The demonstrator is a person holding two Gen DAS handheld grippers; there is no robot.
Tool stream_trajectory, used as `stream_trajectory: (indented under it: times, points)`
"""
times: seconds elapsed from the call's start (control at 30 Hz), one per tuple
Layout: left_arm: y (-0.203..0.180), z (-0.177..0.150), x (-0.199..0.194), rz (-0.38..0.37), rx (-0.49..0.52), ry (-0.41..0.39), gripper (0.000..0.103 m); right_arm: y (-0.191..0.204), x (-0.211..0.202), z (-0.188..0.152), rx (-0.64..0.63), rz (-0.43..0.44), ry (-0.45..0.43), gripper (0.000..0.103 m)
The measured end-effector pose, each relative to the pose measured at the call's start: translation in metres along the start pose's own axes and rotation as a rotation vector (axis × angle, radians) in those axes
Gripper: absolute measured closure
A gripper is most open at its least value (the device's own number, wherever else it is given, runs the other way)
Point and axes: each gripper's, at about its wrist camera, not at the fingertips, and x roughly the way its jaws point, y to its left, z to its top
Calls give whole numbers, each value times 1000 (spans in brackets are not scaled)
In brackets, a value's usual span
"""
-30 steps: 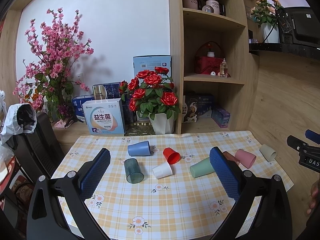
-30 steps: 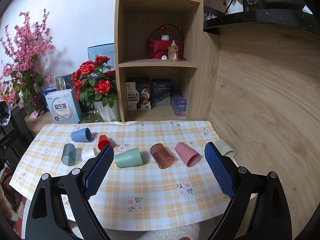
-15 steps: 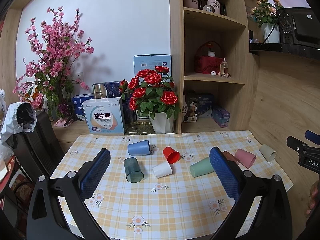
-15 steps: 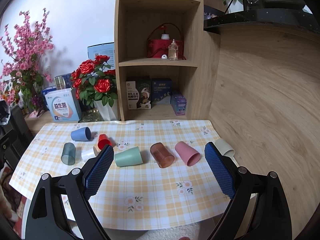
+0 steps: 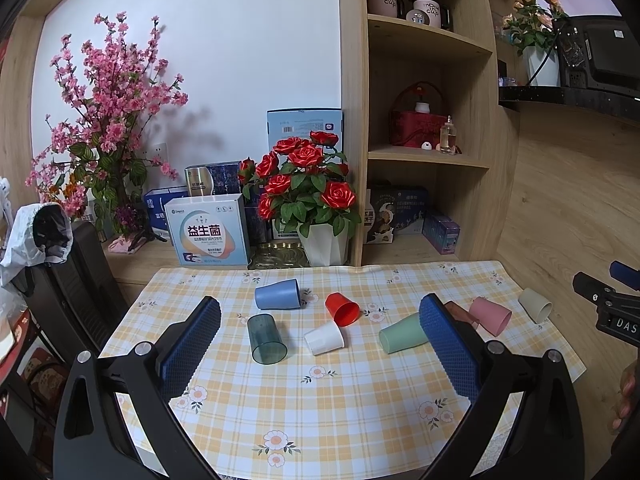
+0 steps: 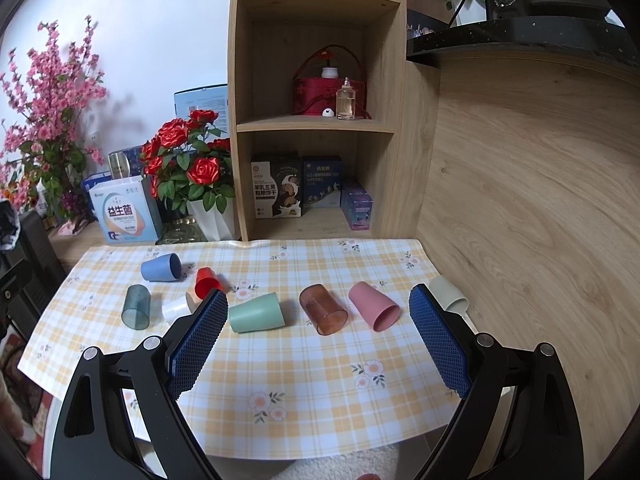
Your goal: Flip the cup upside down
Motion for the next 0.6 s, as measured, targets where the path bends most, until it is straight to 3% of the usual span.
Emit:
stream_trajectory:
  times: [0.3,0.6]
  points:
    - [0,0,0,-3,-3,2,6,1,0,0,2,0,0,14]
    - [21,-5,12,-30,-79,34,6,-3,6,-9,56,29,-25,14]
